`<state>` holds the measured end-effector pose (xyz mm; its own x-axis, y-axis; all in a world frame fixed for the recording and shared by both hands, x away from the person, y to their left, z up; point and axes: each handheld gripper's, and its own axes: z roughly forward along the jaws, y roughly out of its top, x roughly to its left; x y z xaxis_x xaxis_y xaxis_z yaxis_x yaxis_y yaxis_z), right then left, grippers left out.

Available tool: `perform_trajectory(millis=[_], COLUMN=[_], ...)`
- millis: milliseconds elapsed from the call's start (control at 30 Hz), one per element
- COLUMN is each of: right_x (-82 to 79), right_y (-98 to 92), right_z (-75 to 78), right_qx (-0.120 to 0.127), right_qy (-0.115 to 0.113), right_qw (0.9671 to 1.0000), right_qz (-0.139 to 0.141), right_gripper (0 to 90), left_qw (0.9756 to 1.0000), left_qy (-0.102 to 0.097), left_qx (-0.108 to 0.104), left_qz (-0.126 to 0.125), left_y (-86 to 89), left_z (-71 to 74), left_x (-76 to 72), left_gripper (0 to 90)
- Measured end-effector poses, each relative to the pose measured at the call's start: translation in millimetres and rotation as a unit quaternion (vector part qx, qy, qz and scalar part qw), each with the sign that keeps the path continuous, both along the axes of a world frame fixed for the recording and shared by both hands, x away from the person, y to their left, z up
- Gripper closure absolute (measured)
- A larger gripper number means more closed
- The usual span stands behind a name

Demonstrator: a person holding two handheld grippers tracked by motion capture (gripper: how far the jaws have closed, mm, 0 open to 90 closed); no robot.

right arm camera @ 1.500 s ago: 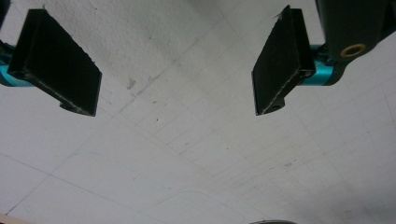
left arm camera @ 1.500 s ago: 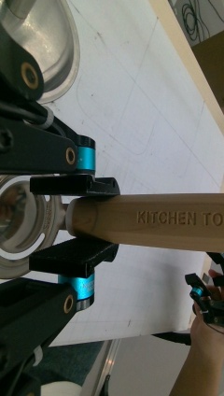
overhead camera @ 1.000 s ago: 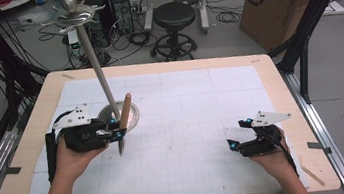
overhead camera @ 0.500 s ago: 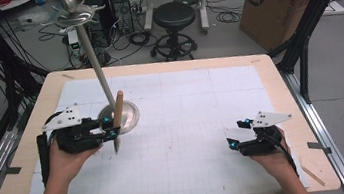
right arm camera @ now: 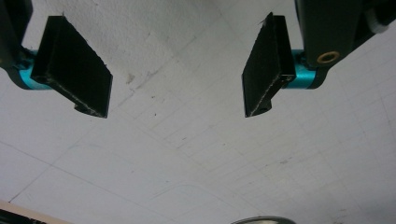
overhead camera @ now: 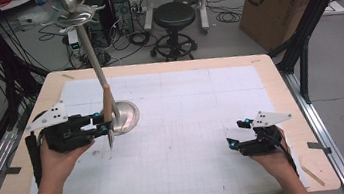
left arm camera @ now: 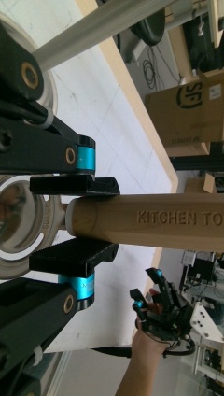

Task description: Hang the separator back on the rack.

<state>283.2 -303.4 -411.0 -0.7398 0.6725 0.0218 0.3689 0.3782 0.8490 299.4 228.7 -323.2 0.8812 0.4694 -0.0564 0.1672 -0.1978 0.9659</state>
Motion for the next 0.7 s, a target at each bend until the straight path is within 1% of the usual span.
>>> perform_trajectory(millis=[67, 233, 367, 433, 467, 500, 533, 567, 700], right_x=[-0.2, -0.5, -0.3, -0.3, 0.1, -0.2, -0.2, -0.2, -0.2], right_y=[-0.3, -0.5, -0.1, -0.4, -0.7, -0.8, -1.0, -1.0, -1.4], right_z=[0.4, 1.3, 1.9, 2.4, 2.5, 2.6, 2.6, 2.6, 2.8], right_qx=[0.0, 0.002, 0.002, 0.003, 0.002, 0.002, 0.004, 0.005, 0.006], right_qy=[0.001, -0.001, -0.002, 0.0, -0.003, -0.002, -0.001, 0.0, 0.0], right_qw=[1.0, 1.0, 1.0, 1.0, 1.0, 1.0, 1.0, 1.0, 1.0], right_qz=[-0.001, -0.002, 0.0, 0.0, 0.0, -0.001, -0.002, -0.002, -0.003], right_gripper=[23.7, 23.7, 23.7, 23.7, 23.7, 23.7, 23.7, 23.7, 23.7], left_qw=[1.0, 1.0, 0.9999, 0.9998, 0.9997, 0.9997, 0.9996, 0.9996, 0.9992], left_qy=[-0.002, -0.002, -0.006, -0.013, -0.016, -0.016, -0.02, -0.022, -0.024], left_qx=[-0.004, -0.001, -0.002, -0.001, 0.0, 0.0, -0.002, -0.003, 0.008], left_qz=[0.003, 0.006, 0.011, 0.013, 0.015, 0.015, 0.018, 0.019, 0.031], left_y=[2.0, 3.0, 3.4, 5.4, 6.3, 6.3, 9.4, 10.6, 14.3], left_z=[1.9, 2.3, 5.9, 14.5, 17.8, 17.8, 24.5, 27.7, 40.5], left_x=[-1.0, -0.3, -0.4, 0.4, 0.6, 0.6, 2.3, 3.4, 6.5], left_gripper=[69.1, 69.1, 69.1, 69.1, 69.1, 69.1, 69.1, 69.0, 69.0])
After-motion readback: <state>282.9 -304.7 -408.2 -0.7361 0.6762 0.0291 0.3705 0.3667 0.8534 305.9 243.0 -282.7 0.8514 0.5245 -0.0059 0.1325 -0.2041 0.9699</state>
